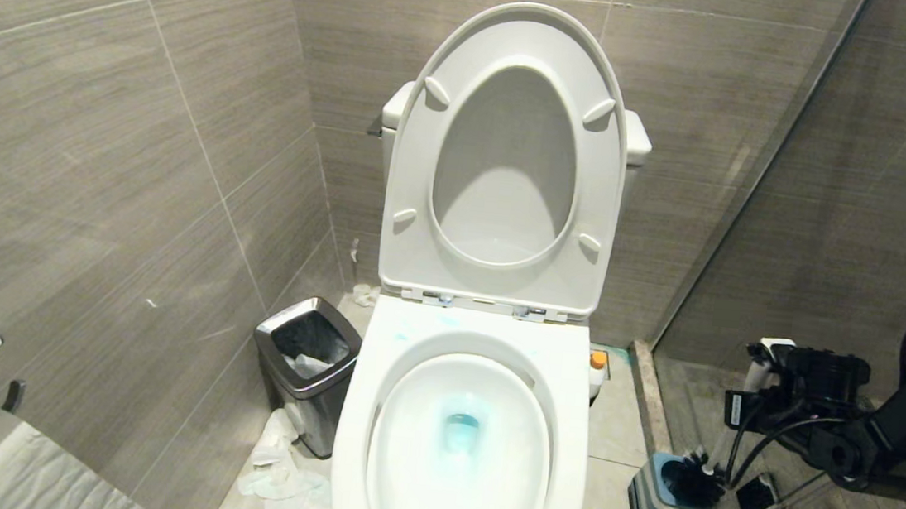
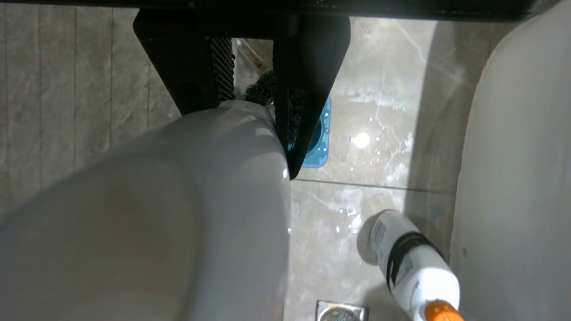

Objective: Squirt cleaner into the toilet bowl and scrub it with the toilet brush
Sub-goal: Put the toilet brush back

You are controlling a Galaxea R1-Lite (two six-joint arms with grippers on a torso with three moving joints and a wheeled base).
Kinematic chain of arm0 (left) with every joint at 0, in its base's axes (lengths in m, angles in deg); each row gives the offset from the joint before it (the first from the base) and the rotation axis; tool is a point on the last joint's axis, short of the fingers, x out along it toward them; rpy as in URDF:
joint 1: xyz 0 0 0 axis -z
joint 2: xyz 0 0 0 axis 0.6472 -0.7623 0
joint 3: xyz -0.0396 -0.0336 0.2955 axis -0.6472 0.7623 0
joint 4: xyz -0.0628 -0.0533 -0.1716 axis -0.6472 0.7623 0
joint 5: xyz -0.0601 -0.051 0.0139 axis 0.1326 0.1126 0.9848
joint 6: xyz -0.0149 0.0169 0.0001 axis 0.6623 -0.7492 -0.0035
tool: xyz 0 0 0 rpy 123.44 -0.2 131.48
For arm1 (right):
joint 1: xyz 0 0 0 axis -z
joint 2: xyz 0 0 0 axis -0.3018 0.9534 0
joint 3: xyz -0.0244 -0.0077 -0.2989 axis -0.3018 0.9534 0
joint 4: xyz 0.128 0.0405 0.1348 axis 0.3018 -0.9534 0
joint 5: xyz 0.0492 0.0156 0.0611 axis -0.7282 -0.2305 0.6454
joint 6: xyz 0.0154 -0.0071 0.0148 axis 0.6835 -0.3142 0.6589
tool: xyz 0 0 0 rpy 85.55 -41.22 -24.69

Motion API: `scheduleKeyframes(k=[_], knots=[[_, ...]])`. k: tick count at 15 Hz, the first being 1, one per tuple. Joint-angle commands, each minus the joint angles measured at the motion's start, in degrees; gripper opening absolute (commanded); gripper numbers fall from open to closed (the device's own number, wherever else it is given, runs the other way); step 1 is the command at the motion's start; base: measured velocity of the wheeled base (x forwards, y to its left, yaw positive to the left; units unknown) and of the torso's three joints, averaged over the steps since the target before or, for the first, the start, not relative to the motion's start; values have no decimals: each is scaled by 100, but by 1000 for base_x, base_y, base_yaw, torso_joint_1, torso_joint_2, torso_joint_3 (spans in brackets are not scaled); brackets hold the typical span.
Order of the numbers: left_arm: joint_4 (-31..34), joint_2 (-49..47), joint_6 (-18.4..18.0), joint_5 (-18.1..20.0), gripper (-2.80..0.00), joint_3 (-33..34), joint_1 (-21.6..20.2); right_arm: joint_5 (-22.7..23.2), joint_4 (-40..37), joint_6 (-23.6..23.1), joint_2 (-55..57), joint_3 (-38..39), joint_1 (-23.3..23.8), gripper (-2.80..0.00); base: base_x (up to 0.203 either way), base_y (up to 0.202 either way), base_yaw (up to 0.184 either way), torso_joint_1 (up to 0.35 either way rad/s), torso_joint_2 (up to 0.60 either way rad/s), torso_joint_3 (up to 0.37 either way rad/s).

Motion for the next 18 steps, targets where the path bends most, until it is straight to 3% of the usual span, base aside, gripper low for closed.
scheduleKeyframes(k=[1,5,18], knots=[[0,-5,-2,-1,-280,9,-2,2,73,-2,176,-44,-21,-280,0,0,0,0,0,0],[0,-5,-2,-1,-280,9,-2,-41,830,-42,668,-199,-31,-280,0,0,0,0,0,0],[0,-5,-2,-1,-280,9,-2,189,854,-108,806,30,-172,-280,0,0,0,0,0,0]])
